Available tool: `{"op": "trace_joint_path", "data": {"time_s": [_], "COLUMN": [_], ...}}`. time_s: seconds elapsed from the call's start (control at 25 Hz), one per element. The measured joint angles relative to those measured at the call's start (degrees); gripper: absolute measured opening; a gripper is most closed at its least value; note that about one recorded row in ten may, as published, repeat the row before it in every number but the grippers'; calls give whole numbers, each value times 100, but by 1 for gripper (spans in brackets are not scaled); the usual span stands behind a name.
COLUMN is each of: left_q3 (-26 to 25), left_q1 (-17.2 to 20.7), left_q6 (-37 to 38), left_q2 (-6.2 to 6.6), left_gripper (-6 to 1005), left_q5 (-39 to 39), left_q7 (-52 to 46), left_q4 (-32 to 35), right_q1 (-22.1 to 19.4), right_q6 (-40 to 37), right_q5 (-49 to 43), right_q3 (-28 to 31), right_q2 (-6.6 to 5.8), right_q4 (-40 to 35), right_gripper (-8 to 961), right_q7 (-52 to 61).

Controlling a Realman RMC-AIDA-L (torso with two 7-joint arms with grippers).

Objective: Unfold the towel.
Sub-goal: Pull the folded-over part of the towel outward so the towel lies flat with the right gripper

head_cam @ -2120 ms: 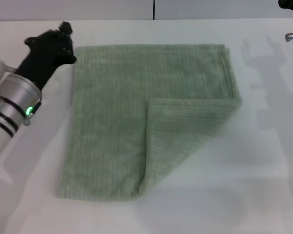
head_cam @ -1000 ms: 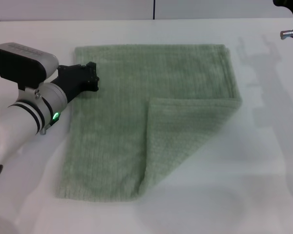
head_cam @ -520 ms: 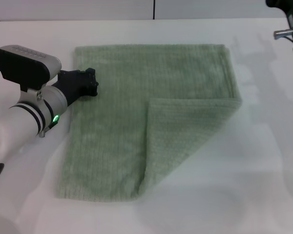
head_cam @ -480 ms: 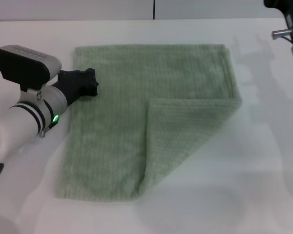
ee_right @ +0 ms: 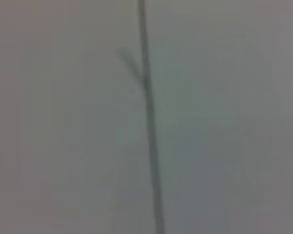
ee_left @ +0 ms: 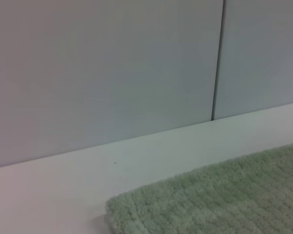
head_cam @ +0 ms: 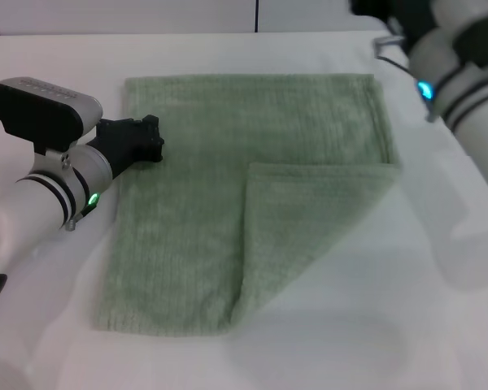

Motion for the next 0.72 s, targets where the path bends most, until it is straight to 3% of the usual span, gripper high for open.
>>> {"op": "trace_joint_path", "data": {"time_s": [0.04, 0.16, 0.2, 0.24, 0.28, 0.36, 0.4, 0.44, 0.56, 0.6, 0.72], "left_q3": [0, -1, -1, -1, -1, -1, -1, -1, -1, -1, -1], "left_q1": [0, 1, 2, 2, 3, 4, 5, 5, 8, 12, 15], "left_q6": [0, 0, 0, 0, 0, 1, 1, 0, 1, 1, 1], "left_q2": [0, 0, 0, 0, 0, 0, 0, 0, 0, 0, 0], "left_gripper": [-2, -2, -2, -2, -2, -2, -2, -2, -2, -2, -2], "left_q5": [0, 0, 0, 0, 0, 0, 0, -1, 0, -1, -1], "left_q7": [0, 0, 0, 0, 0, 0, 0, 0, 0, 0, 0], "left_q4": [0, -2, -2, -2, -3, -3, -3, -3, -3, -7, -8], "right_q1": [0, 145, 240, 240, 302, 501, 697, 697, 910, 1008, 1082], "right_q6": [0, 1359, 2479, 2479, 2970, 4122, 5140, 5140, 6519, 7330, 7917], "right_q5": [0, -269, -515, -515, -600, -682, -678, -678, -650, -642, -636], "right_q3": [0, 275, 507, 507, 615, 858, 1074, 1074, 1317, 1427, 1549], "right_q2": [0, -11, -11, -11, -9, 0, 14, 14, 35, 38, 40], "right_q4": [0, -607, -1057, -1057, -1256, -1616, -1852, -1852, -2198, -2458, -2662], "right_gripper": [632, 632, 632, 632, 632, 632, 632, 632, 631, 631, 631], "right_q7": [0, -5, -9, -9, -14, -74, -231, -231, -541, -695, -831]}}
